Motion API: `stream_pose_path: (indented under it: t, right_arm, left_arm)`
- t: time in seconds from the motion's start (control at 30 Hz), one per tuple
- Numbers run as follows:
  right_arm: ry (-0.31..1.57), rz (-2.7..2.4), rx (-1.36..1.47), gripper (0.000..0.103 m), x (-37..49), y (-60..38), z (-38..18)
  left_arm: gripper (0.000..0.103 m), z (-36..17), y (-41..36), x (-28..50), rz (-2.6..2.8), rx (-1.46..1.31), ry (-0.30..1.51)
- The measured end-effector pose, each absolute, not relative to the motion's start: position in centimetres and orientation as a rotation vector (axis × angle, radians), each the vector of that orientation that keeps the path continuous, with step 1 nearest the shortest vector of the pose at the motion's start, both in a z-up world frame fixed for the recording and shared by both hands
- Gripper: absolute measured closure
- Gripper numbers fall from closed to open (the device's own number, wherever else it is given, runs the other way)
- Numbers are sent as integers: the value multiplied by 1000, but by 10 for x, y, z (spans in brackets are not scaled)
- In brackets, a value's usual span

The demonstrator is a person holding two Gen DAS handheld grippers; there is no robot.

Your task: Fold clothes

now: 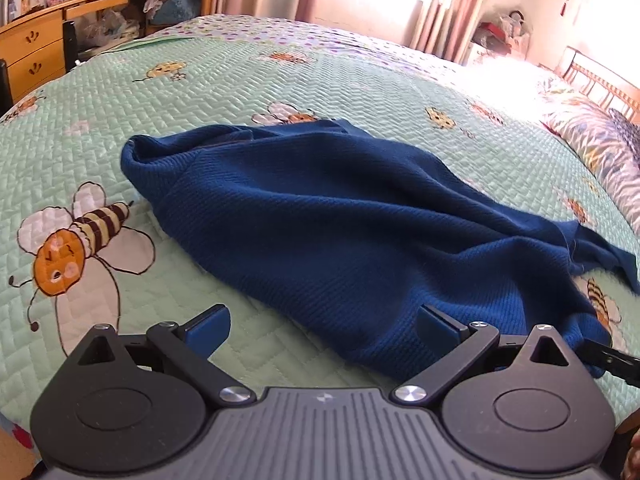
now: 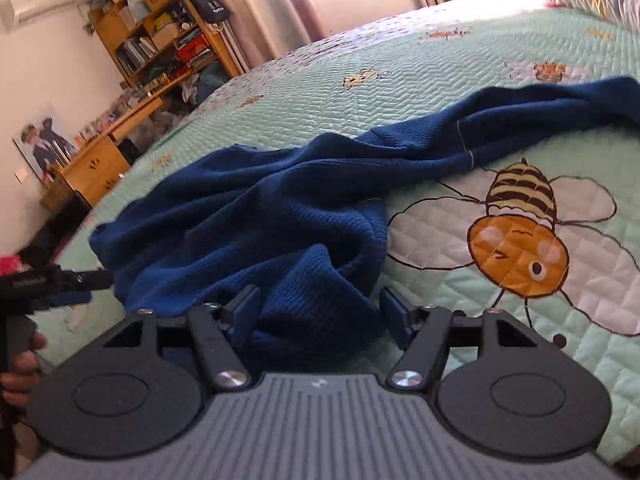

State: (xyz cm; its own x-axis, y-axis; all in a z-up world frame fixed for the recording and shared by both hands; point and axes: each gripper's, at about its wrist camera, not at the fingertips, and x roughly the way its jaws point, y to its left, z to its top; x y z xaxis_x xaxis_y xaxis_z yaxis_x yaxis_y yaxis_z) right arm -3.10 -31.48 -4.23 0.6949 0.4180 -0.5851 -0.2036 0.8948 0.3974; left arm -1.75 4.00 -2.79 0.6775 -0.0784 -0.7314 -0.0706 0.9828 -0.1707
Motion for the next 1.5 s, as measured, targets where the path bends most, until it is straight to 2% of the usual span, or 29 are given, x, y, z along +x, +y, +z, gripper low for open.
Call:
stream_pose_path:
  t: [0.13,0.2,0.23,0.27,0.3,0.4,0.67,0.73,0.77,0.8,0.87,0.97,1.13,1.23,1.27,1.5]
  right_arm:
    - [685,376,238,36,-31,-303,-42]
    - [662,373,152,56,-31,-295,-41]
    - [649,369,108,61,-30,-290,-41]
    - [630,361,81,75,-31,-288,-40]
    - [604,357,71,81,-32,-288,-38]
    - [503,335,46,86,-31,-291,-19]
    - [162,92,57,87,-8,-343,67]
    - [163,-23,78,86,8,-368,71]
    - [189,-88,90,80,19,-382,68]
    - [219,-155,102,67,30,-395,63]
    - [353,-286,141,56,46,-426,35]
    - [435,-259,344,56,27,-465,-7]
    - [359,-98,299,55,-17,-440,-24]
    - [365,108,168,41,-16,-395,-19]
    - [379,172,117,33,-14,-374,-19]
    - [419,487,-315,29,-14,-240,-34]
  left_arm:
    - [4,-31,25,-14,-22,-160,849]
    - [4,-33,18,-13,-31,-144,858]
    - [4,-34,14,-12,-34,-135,861]
    - [4,-35,11,-11,-38,-128,864]
    - [4,-36,9,-10,-41,-123,867]
    - [4,-38,5,-7,-42,-109,875]
    - [4,-32,9,-5,-15,-111,859]
    - [4,-31,10,-4,-12,-119,859]
    - [4,-32,10,-4,-12,-121,861]
    - [4,-32,10,-4,-12,-121,862]
    - [4,-32,9,-4,-17,-118,861]
    - [4,-31,11,-5,-14,-114,850]
    - [4,-30,19,-1,14,-142,836]
    - [4,-28,30,2,57,-170,824]
    - [4,-28,36,2,72,-186,823]
    - [4,-28,83,-6,186,-286,802]
